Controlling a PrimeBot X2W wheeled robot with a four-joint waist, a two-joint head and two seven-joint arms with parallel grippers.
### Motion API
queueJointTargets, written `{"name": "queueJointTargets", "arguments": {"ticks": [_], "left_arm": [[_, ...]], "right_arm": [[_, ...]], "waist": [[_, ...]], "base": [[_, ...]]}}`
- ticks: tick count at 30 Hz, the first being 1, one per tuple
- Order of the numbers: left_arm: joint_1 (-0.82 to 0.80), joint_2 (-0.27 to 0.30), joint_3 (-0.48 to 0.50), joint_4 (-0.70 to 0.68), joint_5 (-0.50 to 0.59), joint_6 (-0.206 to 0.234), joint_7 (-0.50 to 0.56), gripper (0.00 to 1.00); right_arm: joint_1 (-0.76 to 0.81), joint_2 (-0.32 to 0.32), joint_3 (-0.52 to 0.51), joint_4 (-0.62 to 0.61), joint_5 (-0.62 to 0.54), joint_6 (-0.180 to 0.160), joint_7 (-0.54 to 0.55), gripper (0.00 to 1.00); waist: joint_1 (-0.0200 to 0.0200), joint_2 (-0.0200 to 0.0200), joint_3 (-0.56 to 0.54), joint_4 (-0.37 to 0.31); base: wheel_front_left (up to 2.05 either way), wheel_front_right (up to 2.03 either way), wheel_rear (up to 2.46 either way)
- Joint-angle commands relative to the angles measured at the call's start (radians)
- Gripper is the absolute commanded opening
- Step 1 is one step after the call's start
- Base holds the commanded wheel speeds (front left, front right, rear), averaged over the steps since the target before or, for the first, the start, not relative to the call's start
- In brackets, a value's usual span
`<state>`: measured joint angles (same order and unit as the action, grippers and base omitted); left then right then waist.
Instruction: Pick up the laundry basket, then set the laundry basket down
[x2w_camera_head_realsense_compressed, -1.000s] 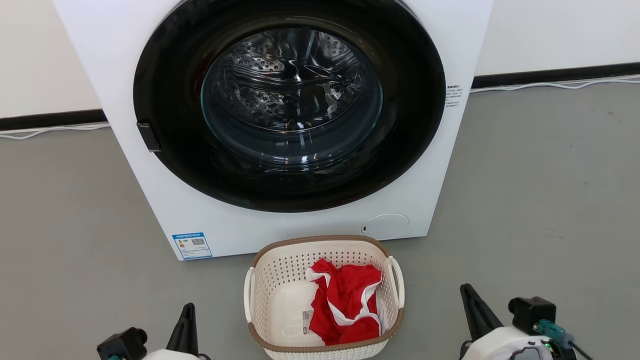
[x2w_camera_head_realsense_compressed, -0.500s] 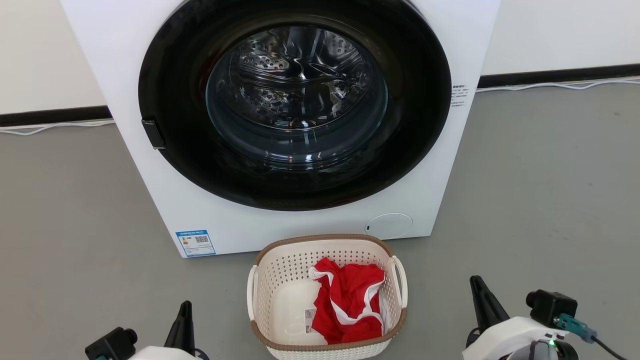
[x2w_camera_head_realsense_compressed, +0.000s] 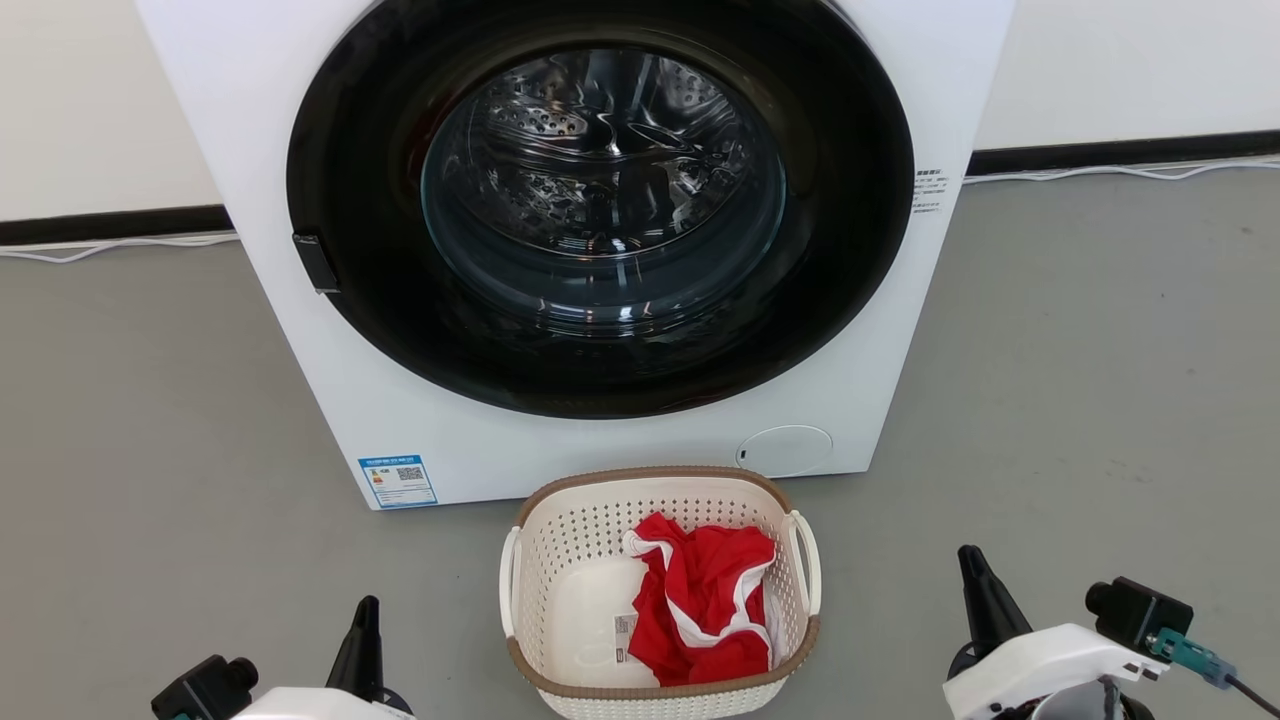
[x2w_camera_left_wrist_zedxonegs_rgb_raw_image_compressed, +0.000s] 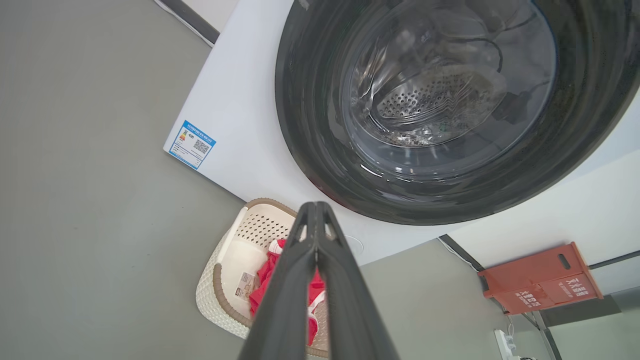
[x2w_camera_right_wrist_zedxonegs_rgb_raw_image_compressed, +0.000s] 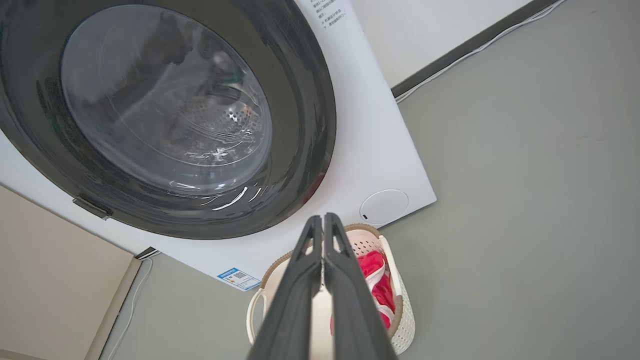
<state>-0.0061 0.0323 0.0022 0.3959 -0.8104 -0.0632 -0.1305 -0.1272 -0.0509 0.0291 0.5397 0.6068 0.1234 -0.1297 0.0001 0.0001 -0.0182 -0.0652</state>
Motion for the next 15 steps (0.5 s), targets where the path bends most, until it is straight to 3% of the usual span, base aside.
{"name": "queueJointTargets", "arguments": {"ticks": [1, 15], "left_arm": [[-0.049, 0.009, 0.019, -0.033, -0.026, -0.01, 0.007, 0.0], [-0.058, 0.01, 0.035, -0.053, -0.16, -0.02, 0.048, 0.0]], "right_arm": [[-0.023, -0.001, -0.002, -0.037, 0.034, 0.003, 0.011, 0.0], [-0.015, -0.001, -0.026, -0.082, 0.202, 0.004, 0.051, 0.0]], "waist": [[-0.0001, -0.0001, 0.0, 0.001], [-0.0001, -0.0001, 0.004, 0.012]], "base": [[0.0, 0.0, 0.0], [0.0, 0.0, 0.0]]}}
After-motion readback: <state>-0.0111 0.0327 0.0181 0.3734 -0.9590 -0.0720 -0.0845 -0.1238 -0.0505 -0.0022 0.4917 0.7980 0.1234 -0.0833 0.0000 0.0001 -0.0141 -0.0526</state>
